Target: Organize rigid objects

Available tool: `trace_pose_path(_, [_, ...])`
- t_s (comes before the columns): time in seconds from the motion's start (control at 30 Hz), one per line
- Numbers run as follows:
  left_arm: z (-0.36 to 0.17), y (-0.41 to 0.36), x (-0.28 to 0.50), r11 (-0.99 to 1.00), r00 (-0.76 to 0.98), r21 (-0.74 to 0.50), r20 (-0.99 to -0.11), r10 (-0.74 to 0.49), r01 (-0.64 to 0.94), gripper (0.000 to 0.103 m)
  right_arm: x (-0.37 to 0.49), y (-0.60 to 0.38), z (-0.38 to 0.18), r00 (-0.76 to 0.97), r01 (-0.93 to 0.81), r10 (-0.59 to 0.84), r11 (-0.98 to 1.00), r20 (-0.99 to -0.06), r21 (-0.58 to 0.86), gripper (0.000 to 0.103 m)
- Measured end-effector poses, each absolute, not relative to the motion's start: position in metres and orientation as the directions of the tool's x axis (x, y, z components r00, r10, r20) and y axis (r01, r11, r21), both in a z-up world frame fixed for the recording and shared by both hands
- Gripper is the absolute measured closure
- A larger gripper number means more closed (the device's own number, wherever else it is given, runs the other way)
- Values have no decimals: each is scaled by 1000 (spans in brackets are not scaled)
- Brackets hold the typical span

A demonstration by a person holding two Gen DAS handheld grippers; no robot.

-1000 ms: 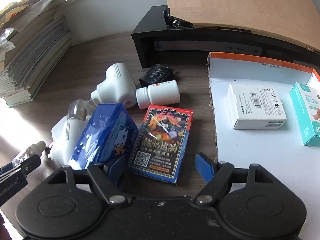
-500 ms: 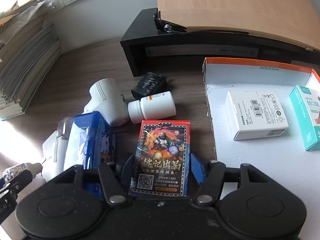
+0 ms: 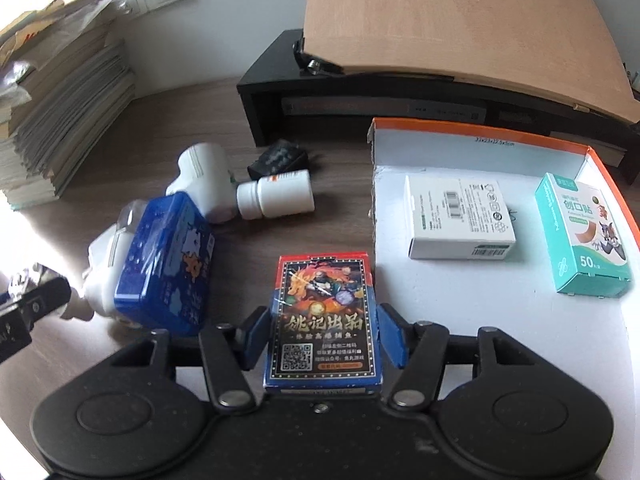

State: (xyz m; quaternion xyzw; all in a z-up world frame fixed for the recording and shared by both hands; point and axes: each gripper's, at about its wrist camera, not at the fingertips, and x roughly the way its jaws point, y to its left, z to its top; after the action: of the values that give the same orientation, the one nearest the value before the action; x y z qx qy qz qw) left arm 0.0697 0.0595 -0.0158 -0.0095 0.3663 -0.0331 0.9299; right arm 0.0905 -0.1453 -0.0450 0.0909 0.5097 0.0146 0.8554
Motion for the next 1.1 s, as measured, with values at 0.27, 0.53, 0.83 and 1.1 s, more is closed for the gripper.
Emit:
trace_pose_path(0.27, [-16, 56, 60, 998, 728, -39, -683, -61, 47, 53, 92, -133, -53, 491, 2, 99, 993, -866, 114, 32])
trace_pose_path(0.53, [-6, 45, 53, 998, 744, -31, -666, -63, 56, 53, 74, -149, -32, 554, 23, 104, 990, -826, 140, 33])
trace_pose_path(0.83, [5, 1, 42, 988, 752, -47, -643, -145, 151, 53, 54, -194, -5, 607, 75, 80, 985, -791, 157, 32])
trace_pose_path(1.1, [13, -46, 27, 966, 742, -51, -630, -228, 254, 53, 30, -243, 6, 632, 155, 29, 974, -774, 163, 32])
